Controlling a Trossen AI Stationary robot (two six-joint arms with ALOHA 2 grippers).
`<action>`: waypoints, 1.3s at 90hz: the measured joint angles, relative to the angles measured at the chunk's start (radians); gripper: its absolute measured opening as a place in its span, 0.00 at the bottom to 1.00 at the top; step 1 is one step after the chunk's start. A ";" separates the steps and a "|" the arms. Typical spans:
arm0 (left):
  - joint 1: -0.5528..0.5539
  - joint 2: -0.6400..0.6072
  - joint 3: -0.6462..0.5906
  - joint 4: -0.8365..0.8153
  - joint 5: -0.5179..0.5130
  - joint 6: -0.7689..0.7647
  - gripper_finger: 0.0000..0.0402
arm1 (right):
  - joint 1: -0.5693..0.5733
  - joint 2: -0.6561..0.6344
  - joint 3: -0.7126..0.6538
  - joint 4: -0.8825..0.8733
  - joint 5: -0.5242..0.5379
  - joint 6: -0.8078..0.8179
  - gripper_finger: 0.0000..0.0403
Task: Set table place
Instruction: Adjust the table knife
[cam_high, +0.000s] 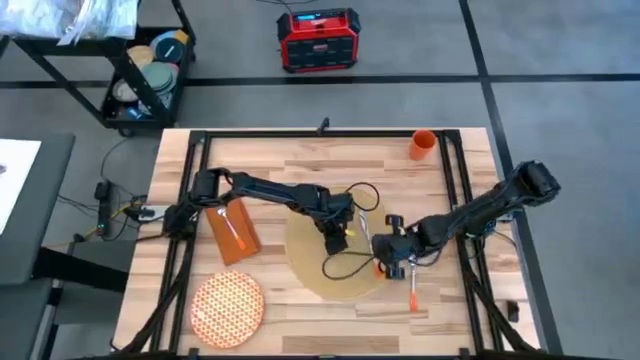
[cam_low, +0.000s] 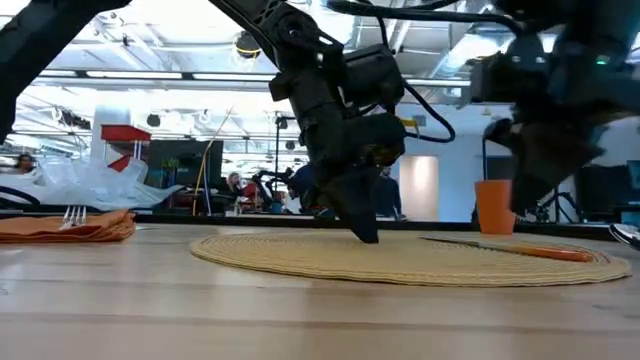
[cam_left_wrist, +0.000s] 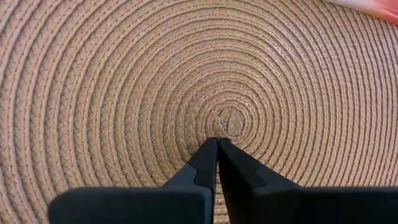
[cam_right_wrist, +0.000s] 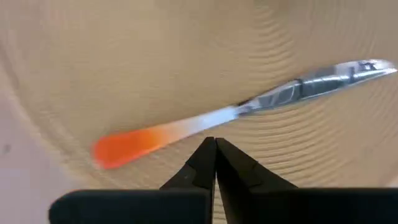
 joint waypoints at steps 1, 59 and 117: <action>0.000 0.000 0.000 0.000 0.000 0.000 0.00 | 0.005 0.004 0.000 0.004 -0.001 0.007 0.00; 0.000 0.000 0.000 0.000 0.000 -0.005 0.00 | 0.132 0.096 0.000 0.069 -0.036 0.120 0.00; 0.000 0.000 0.000 0.005 0.000 -0.028 0.00 | 0.140 0.095 0.000 0.119 -0.023 0.117 0.00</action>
